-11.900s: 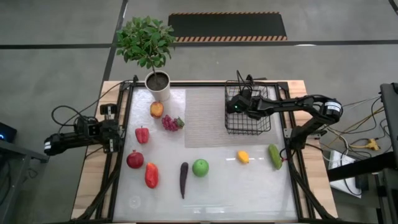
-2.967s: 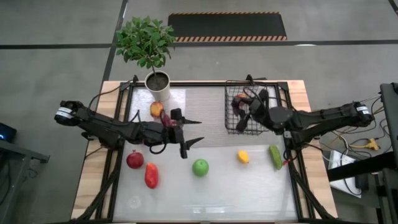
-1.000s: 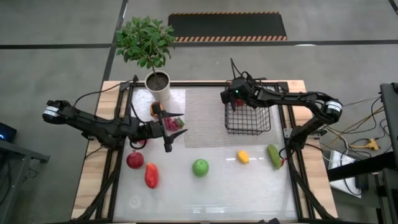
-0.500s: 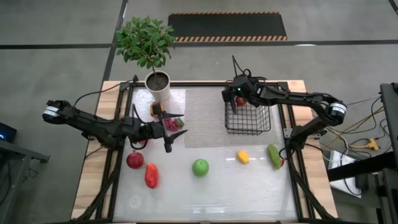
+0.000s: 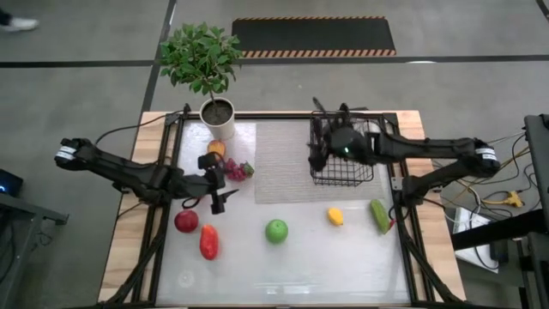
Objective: Build produce basket
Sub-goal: Put the red bell pepper into the wire basket
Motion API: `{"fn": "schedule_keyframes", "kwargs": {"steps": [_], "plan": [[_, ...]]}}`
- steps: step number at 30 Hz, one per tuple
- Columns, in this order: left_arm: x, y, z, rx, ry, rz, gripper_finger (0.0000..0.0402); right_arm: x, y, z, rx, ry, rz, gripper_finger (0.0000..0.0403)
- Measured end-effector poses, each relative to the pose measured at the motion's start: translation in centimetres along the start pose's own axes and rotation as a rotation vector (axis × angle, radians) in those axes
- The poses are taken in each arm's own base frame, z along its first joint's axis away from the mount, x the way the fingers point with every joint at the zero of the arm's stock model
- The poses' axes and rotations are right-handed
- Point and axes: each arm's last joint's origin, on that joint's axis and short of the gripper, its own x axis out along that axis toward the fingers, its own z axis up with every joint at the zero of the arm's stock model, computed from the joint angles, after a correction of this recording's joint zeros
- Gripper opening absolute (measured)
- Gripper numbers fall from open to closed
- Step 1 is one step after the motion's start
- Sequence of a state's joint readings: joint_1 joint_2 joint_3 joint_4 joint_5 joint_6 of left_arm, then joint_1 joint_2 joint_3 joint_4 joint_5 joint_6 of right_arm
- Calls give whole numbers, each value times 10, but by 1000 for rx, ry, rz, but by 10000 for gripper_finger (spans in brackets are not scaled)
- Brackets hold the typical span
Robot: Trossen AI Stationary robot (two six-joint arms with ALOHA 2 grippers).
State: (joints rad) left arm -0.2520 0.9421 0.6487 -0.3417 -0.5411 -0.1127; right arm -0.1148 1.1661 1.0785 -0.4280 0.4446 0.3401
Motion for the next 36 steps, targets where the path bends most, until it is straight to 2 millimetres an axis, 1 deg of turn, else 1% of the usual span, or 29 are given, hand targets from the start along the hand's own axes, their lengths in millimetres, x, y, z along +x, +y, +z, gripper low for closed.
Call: {"fn": "schedule_keyframes", "kwargs": {"steps": [3,6,9,13,20,26,31,33,36], "plan": [[4,-1,-9,7,29,5,263,-12,21,-2,-29,-35,87,221],[4,-1,-11,8,34,5,263,-17,41,-4,-89,-72,161,221],[4,-1,-11,6,31,5,263,-18,58,-11,-170,-83,212,221],[4,-1,-11,5,31,5,263,-17,72,-20,-242,-74,245,221],[4,-1,-10,3,28,5,263,-13,80,-26,-268,-55,261,221],[4,-1,-10,4,28,5,263,-13,81,-25,-219,-61,287,221],[4,-1,-10,3,28,5,263,-13,81,-25,-217,-57,285,221],[4,-1,-10,-19,26,5,263,-13,81,-25,-218,-56,285,221],[2,0,-6,-101,18,24,263,-13,81,-25,-241,-53,282,221]]}}
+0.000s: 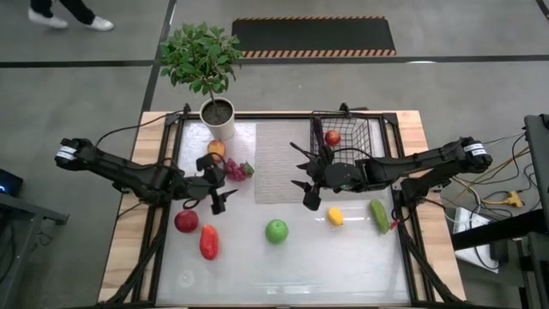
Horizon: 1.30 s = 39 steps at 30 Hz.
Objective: Build produce basket
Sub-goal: Put the red bell pepper into the wire basket
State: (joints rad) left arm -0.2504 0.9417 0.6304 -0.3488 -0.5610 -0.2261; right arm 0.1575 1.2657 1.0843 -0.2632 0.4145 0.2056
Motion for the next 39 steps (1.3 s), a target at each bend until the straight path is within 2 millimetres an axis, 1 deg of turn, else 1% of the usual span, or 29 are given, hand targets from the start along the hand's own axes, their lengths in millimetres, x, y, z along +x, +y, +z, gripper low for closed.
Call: {"fn": "schedule_keyframes", "kwargs": {"steps": [3,5,9,12,16,18,21,24,26,29,34,39], "plan": [[-3,3,4,-123,-1,68,263,0,-1,-3,-33,29,-6,221],[-5,7,5,-244,6,148,263,0,-1,-6,-59,58,-11,221],[-2,10,-9,-494,72,280,263,0,-2,-9,-112,90,-17,221],[1,10,-24,-633,183,368,263,0,-2,-11,-165,98,-15,221],[3,8,-37,-793,402,491,263,0,-2,-11,-240,97,-12,221],[3,6,-39,-831,515,564,263,0,-2,-11,-275,97,-10,221],[4,3,-36,-828,613,645,263,0,-2,-11,-317,96,-8,221],[9,-2,-28,-817,626,652,263,1,-3,-13,-340,102,-8,221],[11,-4,-26,-804,637,665,263,2,-3,-16,-352,110,-8,221],[14,-6,-30,-790,661,687,263,4,-3,-22,-368,128,-8,221],[16,-6,-36,-828,676,723,263,7,-5,-35,-383,166,-10,221],[16,-4,-47,-873,680,777,263,7,-5,-37,-385,172,-9,221]]}}
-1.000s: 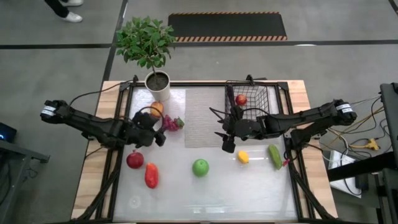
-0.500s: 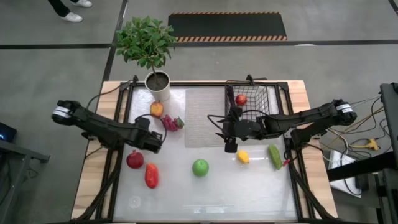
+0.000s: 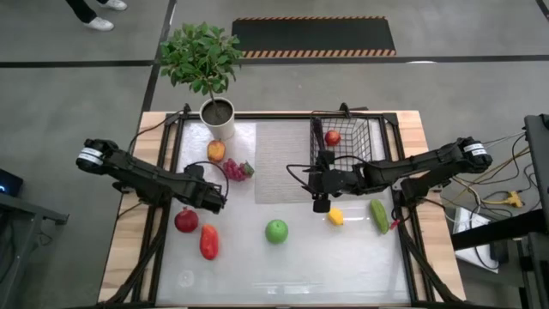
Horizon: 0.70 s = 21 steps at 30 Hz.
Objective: Build produce basket
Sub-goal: Put the red bell pepper into the wire basket
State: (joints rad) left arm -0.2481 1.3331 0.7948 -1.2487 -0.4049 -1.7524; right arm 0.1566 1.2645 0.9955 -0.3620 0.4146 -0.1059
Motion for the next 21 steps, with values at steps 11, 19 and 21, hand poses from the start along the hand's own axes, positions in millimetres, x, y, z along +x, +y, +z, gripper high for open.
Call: {"fn": "schedule_keyframes", "kwargs": {"steps": [11,19,21], "plan": [[-2,-1,0,-34,6,-8,263,0,-1,0,-16,0,0,221],[-3,-2,0,-55,12,-18,263,1,-2,-1,-25,5,-3,221],[-3,-1,0,-55,24,-18,263,2,-2,-2,-31,7,-2,221]]}}
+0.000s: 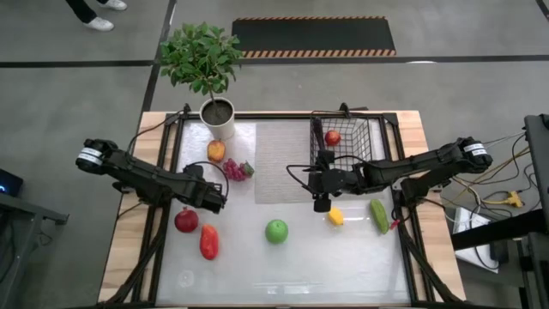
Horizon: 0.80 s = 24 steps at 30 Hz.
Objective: Build produce basket
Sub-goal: Put the red bell pepper into the wire basket
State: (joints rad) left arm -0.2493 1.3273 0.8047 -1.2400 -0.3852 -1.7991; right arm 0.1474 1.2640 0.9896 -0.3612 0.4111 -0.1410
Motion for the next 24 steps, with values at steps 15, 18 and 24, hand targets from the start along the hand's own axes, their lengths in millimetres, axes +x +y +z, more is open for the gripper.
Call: {"fn": "schedule_keyframes", "kwargs": {"steps": [15,18,24], "plan": [[-1,-1,0,-6,17,-5,263,8,1,-16,2,45,-6,221],[-1,-1,0,-6,19,-5,263,9,1,-17,1,47,-6,221],[-2,-1,-1,-6,46,-5,284,9,1,-17,-7,46,-6,221]]}}
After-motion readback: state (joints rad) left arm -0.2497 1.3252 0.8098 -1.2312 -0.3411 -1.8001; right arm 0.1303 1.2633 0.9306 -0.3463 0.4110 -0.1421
